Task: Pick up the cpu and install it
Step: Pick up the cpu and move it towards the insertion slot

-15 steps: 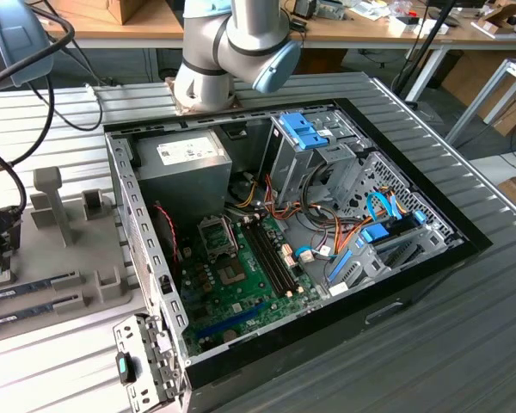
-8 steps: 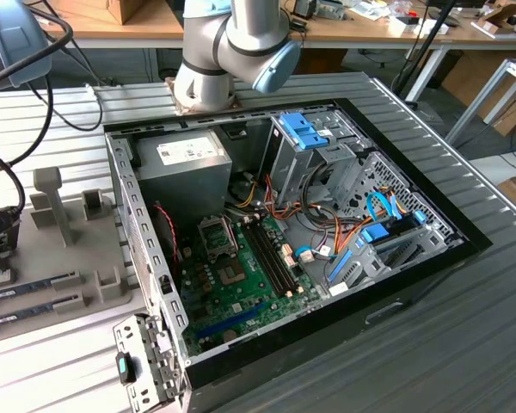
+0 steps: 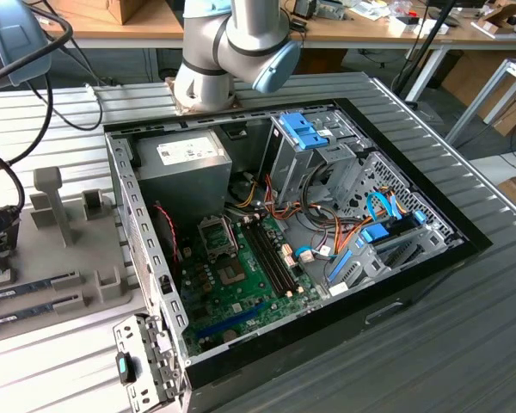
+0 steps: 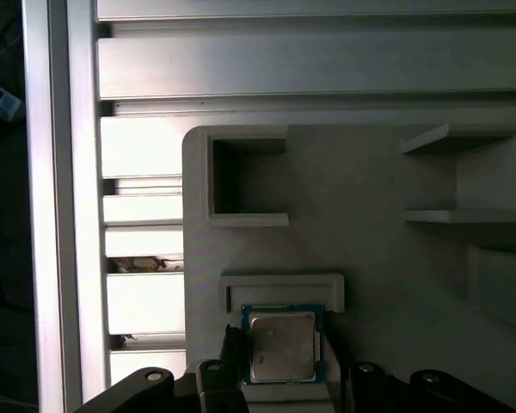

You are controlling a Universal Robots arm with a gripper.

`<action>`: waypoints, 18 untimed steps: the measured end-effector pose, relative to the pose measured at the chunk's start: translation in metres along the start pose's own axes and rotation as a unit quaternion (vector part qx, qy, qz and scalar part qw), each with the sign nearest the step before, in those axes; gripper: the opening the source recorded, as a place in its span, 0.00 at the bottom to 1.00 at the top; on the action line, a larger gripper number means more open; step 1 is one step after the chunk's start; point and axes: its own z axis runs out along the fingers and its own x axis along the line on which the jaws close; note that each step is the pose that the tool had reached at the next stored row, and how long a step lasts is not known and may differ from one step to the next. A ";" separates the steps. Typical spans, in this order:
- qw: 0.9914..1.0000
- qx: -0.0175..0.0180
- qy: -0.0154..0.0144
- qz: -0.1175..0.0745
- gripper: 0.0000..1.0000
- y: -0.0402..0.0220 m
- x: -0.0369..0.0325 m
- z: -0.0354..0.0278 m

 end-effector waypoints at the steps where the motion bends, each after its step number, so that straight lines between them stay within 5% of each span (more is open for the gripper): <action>1: 1.000 0.000 0.000 0.000 0.47 0.0000 -0.0001 -0.0016; 5: 1.000 0.000 0.000 0.000 0.47 -0.0001 -0.0001 -0.0041; 8: 1.000 -0.012 0.001 0.000 0.47 0.0000 -0.0001 -0.0048; 11: 1.000 -0.018 0.001 0.001 0.47 0.0001 -0.0001 -0.0048; 18: 1.000 -0.014 0.001 0.000 0.47 -0.0001 -0.0003 -0.0089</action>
